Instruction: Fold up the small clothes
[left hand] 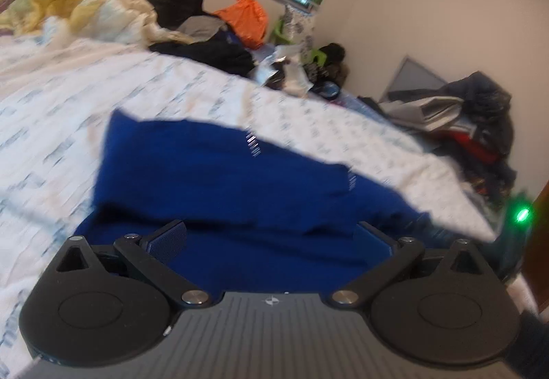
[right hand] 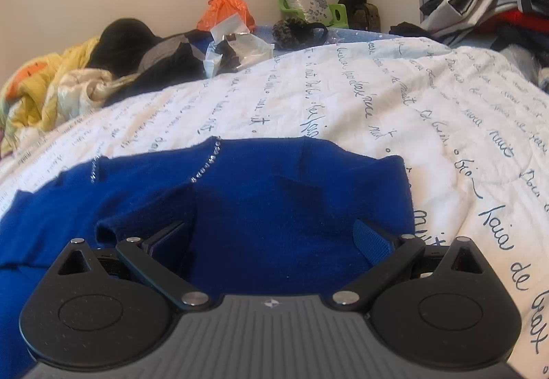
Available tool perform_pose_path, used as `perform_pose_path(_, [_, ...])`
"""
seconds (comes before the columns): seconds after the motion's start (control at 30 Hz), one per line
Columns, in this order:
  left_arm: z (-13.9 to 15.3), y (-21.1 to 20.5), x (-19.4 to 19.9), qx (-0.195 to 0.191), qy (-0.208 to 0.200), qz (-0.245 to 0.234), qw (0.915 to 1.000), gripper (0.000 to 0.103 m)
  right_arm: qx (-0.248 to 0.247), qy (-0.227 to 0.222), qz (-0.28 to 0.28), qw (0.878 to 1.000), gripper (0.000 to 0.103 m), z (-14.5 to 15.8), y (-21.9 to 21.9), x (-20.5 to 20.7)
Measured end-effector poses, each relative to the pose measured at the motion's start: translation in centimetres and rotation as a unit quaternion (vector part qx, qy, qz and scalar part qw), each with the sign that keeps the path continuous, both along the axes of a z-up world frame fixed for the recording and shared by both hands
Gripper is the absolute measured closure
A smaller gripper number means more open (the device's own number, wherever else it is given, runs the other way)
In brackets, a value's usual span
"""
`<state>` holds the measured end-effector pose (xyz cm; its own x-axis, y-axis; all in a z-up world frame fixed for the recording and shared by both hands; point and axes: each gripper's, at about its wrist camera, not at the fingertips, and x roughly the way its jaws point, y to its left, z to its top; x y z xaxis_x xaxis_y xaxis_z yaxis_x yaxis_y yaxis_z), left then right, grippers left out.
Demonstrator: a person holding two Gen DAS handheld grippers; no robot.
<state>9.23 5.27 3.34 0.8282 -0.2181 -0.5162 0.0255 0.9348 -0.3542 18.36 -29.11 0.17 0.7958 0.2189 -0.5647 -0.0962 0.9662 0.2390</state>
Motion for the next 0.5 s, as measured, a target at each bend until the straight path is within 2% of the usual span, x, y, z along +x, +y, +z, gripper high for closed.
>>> perform_pose_path(0.03, [-1.0, 0.5, -0.5, 0.012, 0.001, 0.002, 0.9999, 0.001, 0.024, 0.01, -0.005, 1.0, 0.0, 0.3, -0.5, 0.1])
perform_pose_path(0.07, [-1.7, 0.8, -0.9, 0.029, 0.003, 0.007, 0.9996, 0.001, 0.066, 0.026, -0.016, 0.997, 0.0, 0.9, -1.2, 0.2])
perform_pose_path(0.1, [-2.3, 1.2, -1.0, 0.03, 0.017, 0.012, 0.9993, 0.003, 0.12, 0.042, -0.023, 0.992, 0.0, 1.5, -2.0, 0.2])
perform_pose_path(0.17, [-2.1, 1.9, -1.3, 0.006, 0.001, 0.021, 0.9998, 0.0, 0.224, 0.069, -0.004, 0.972, 0.0, 2.4, -2.9, 0.4])
perform_pose_path(0.23, [-2.2, 1.8, -0.9, 0.008, 0.01, 0.028, 0.9995, 0.0, 0.3, 0.132, 0.024, 0.944, 0.0, 2.2, -2.7, 1.5])
perform_pose_path(0.27, [-2.2, 1.8, -0.7, 0.011, 0.011, 0.025, 0.9996, 0.0, 0.324, 0.167, 0.035, 0.93, 0.0, 1.9, -2.3, 2.1])
perform_pose_path(0.3, [-2.1, 1.7, -0.6, 0.013, 0.009, 0.023, 0.9996, 0.0, 0.327, 0.189, 0.04, 0.925, 0.0, 1.6, -1.8, 2.5])
perform_pose_path(0.33, [-2.1, 1.6, -0.6, 0.014, 0.008, 0.022, 0.9996, 0.0, 0.3, 0.19, 0.037, 0.934, 0.002, 1.9, -1.1, 2.7])
perform_pose_path(0.37, [-2.1, 1.5, -0.7, 0.013, 0.006, 0.021, 0.9997, 0.0, 0.241, 0.173, 0.037, 0.954, 0.003, 2.5, 0.0, 2.6])
perform_pose_path(0.4, [-2.1, 1.6, -0.8, 0.01, 0.005, 0.021, 0.9997, 0.0, 0.164, 0.152, 0.04, 0.974, 0.005, 3.3, 1.4, 2.4])
perform_pose_path(0.43, [-2.2, 1.7, -0.9, 0.006, 0.004, 0.022, 0.9997, 0.0, 0.087, 0.13, 0.05, 0.986, 0.006, 3.9, 3.0, 1.9])
perform_pose_path(0.47, [-2.2, 1.9, -0.9, 0.003, 0.004, 0.023, 0.9997, 0.0, 0.015, 0.103, 0.071, 0.992, 0.007, 4.2, 4.5, 1.2])
perform_pose_path(0.5, [-2.2, 1.9, -1.0, 0.001, 0.003, 0.023, 0.9997, 0.0, -0.041, 0.078, 0.095, 0.992, 0.008, 4.3, 5.9, 0.5])
